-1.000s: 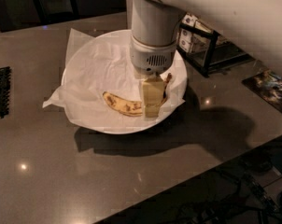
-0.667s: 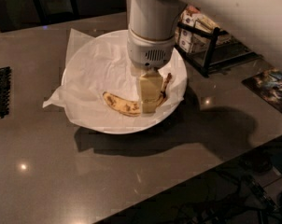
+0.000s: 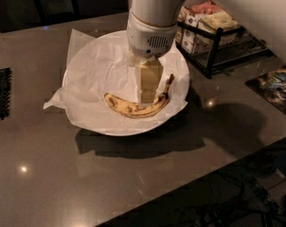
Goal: Pick banana from white bowl
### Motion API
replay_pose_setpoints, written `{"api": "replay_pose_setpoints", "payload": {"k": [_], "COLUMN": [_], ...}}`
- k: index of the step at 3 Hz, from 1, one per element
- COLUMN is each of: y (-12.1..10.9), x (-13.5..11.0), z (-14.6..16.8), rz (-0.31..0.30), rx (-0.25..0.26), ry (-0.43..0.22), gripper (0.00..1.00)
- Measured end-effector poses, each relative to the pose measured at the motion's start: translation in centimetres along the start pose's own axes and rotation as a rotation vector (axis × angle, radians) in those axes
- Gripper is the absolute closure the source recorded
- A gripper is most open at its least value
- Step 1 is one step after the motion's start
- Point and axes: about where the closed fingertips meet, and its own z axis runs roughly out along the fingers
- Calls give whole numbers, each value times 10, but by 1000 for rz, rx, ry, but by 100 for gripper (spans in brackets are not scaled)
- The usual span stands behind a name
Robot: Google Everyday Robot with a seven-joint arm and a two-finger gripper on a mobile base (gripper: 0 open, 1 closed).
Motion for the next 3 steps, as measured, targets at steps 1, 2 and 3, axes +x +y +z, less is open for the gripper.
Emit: {"api": "replay_pose_setpoints", "payload": {"k": [1, 2, 3], "y": [-11, -9, -1], "x": [-2, -1, -1], "z": [4, 32, 56], "rz": [0, 31, 66], "rx": [-18, -76, -132], "ry": [-46, -120, -176], "gripper": [24, 28, 28]}}
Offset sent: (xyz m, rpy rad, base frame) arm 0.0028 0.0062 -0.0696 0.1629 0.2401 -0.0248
